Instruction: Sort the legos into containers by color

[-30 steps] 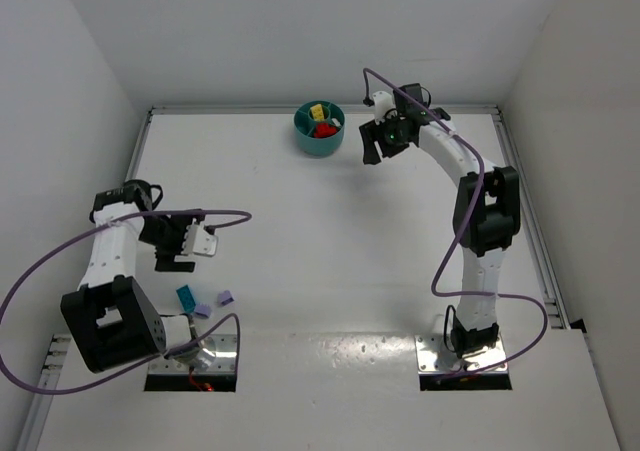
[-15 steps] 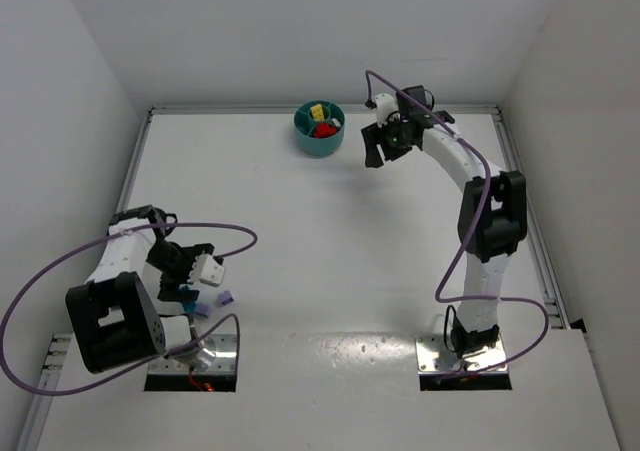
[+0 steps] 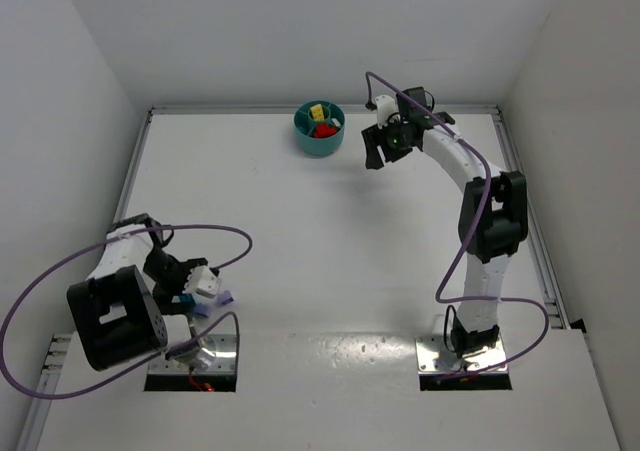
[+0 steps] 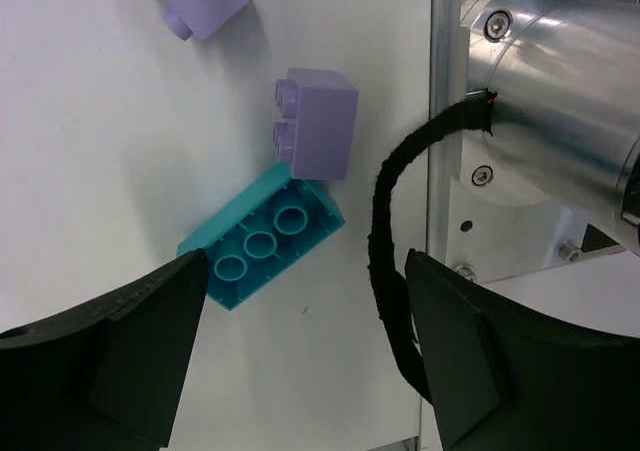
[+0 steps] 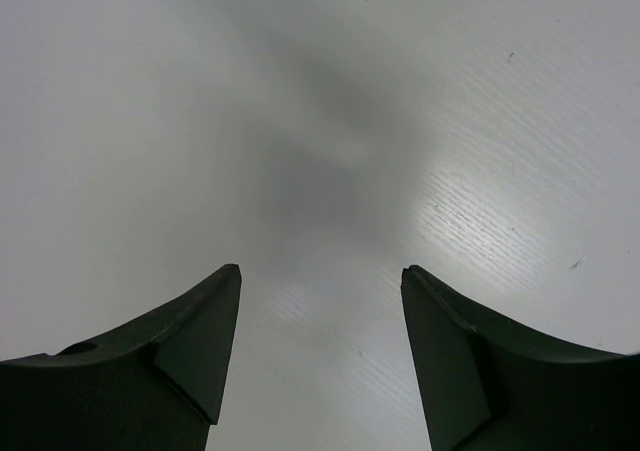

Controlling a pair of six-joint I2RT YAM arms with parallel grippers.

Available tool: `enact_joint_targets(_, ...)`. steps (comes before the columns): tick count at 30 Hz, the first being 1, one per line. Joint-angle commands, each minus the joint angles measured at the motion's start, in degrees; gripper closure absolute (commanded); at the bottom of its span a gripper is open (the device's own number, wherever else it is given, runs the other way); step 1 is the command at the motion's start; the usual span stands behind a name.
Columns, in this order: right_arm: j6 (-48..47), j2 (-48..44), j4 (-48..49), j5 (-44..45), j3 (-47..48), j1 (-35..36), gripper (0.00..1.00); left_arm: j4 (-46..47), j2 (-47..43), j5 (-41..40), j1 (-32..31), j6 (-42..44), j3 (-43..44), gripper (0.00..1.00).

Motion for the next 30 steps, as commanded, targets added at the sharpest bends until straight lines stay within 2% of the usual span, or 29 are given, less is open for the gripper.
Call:
enact_joint_targets(1, -0.53, -1.69, 1.57, -0.23, 1.06, -0.34, 0.34, -1.65, 0.81, -0.92, 1.27, 42.68, -1.01, 0.15)
enact_joint_targets(5, -0.53, -1.16, 1.57, -0.23, 1.59, -0.34, 0.34, -1.65, 0.29, 0.49, 1.80, 43.92, -1.54, 0.12)
enact_joint_targets(12, 0.00, -0.11, 1.57, -0.23, 2.12, -0.34, 0.34, 4.39, -0.77, 3.21, 1.19, 44.44, -4.53, 0.12)
enact_joint_targets(19, 0.00, 0.42, 1.57, -0.23, 2.65, -0.34, 0.34, 13.89, 0.29, 8.22, -3.91, 34.44, -5.58, 0.12)
enact_joint_targets(24, 0.00, 1.03, 1.57, -0.23, 3.17, 0.19, 0.34, 20.23, 4.23, 10.42, -7.86, 27.49, -2.53, 0.13)
enact_joint_targets(28, 0.00, 1.04, 1.57, -0.85, 4.31, 0.19, 0.34, 22.69, 9.15, 11.56, -9.80, 23.45, 0.91, 0.17)
enact_joint_targets(30, 0.00, 1.04, 1.57, -0.85, 4.32, 0.19, 0.34, 23.40, 10.21, 11.56, -10.50, 21.42, 2.75, 0.25)
